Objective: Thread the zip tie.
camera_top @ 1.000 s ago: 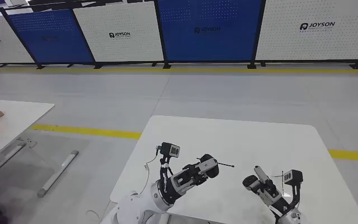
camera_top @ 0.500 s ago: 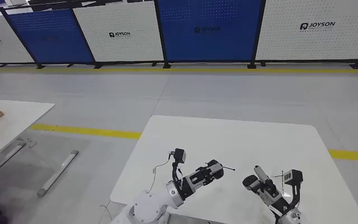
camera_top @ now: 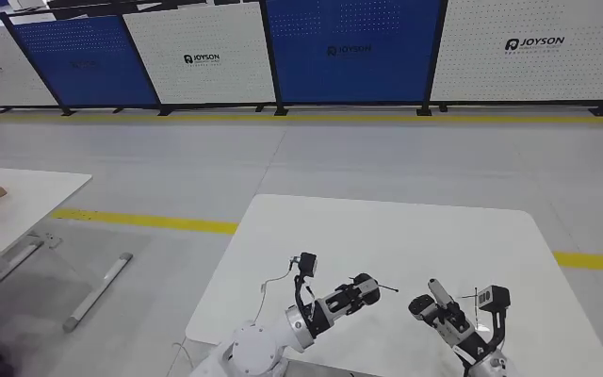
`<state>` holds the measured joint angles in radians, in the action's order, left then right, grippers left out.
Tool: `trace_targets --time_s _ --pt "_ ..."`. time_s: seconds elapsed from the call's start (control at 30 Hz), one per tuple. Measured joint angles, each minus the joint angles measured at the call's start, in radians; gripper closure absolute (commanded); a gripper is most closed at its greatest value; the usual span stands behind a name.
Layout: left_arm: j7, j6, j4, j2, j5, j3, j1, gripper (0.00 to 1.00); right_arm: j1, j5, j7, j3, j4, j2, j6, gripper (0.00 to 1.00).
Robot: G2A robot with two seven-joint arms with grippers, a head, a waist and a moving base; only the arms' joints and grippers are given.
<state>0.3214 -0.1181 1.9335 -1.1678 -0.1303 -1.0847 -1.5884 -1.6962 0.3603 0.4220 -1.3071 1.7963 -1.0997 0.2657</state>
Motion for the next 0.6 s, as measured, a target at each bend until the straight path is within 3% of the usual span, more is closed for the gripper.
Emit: trace_targets --time_s 0.23,0.6 --pt "0.007 0.012 -0.057 -0.002 -0.019 0.016 0.021 1.0 0.0 0.0 0.0 0.0 0.0 0.0 0.0 0.0" --pt "-0.026 -0.005 -0.052 -0.004 -0.04 0.016 0.021 1.0 0.0 0.0 0.0 0.0 0.0 0.0 0.0 0.0"
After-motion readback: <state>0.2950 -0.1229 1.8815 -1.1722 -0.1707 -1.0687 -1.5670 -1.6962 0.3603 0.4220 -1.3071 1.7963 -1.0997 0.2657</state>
